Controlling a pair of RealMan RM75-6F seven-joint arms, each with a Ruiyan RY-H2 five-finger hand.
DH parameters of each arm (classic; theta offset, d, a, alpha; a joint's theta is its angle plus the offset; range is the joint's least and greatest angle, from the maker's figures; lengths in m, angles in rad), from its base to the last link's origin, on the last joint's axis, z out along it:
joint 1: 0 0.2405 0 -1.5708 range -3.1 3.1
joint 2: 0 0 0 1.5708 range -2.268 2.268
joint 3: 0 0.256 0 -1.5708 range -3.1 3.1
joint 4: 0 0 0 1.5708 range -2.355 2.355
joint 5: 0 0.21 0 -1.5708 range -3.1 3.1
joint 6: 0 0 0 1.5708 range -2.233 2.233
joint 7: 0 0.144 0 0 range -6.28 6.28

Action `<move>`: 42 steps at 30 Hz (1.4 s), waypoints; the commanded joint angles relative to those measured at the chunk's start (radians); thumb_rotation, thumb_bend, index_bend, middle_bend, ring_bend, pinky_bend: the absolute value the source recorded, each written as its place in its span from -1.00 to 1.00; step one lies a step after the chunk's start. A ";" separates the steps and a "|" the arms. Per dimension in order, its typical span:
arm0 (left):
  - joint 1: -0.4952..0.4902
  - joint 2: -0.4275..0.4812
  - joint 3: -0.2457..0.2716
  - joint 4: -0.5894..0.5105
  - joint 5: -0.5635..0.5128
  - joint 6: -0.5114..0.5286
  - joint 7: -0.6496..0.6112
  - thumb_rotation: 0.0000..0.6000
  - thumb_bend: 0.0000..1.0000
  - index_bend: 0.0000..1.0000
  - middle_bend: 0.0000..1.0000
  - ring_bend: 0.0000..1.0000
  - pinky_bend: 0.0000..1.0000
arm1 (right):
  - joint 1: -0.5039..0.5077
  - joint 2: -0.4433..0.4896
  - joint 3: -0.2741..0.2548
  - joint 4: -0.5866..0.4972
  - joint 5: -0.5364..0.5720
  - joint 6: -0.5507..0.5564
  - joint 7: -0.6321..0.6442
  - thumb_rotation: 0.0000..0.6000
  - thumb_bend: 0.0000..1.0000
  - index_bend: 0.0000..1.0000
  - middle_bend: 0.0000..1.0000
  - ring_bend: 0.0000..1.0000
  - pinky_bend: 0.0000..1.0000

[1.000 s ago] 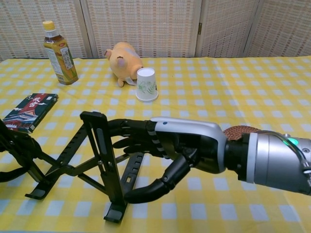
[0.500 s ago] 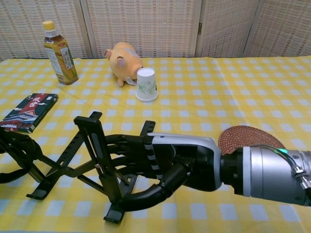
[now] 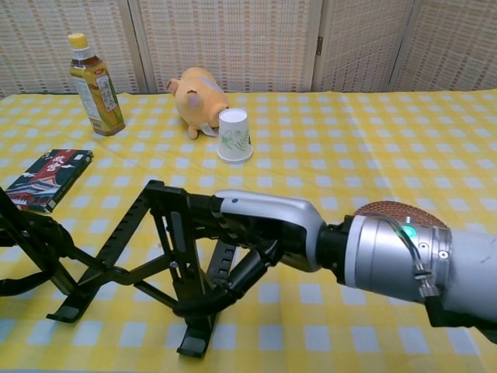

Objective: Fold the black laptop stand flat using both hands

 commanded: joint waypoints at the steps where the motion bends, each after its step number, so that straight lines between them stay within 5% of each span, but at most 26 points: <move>1: -0.004 0.001 0.001 -0.006 0.006 0.001 0.000 1.00 -0.19 0.19 -0.13 -0.30 -0.15 | 0.003 -0.025 0.034 0.015 0.038 -0.022 -0.060 1.00 -0.53 -1.00 -1.00 -0.93 -1.00; 15: -0.040 -0.021 0.003 -0.053 0.056 -0.007 0.023 1.00 -0.19 0.19 -0.13 -0.30 -0.15 | 0.008 0.042 0.068 -0.013 0.064 -0.046 -0.186 1.00 -0.53 -1.00 -1.00 -0.95 -1.00; 26: -0.049 -0.041 0.009 -0.056 0.046 -0.020 0.063 1.00 -0.19 0.19 -0.13 -0.29 -0.15 | -0.007 0.171 0.011 -0.078 -0.007 -0.029 -0.255 1.00 -0.53 -1.00 -1.00 -0.91 -1.00; 35: -0.044 -0.043 0.013 -0.045 0.038 -0.012 0.084 1.00 -0.19 0.19 -0.13 -0.29 -0.17 | -0.091 0.217 -0.022 -0.144 0.060 0.022 -0.429 1.00 -0.53 -0.99 -0.98 -0.86 -1.00; 42: -0.040 -0.042 0.021 -0.049 0.041 -0.004 0.081 1.00 -0.19 0.19 -0.13 -0.29 -0.17 | -0.129 0.165 0.008 -0.172 0.178 0.024 -0.590 1.00 -0.53 -0.42 -0.85 -0.82 -1.00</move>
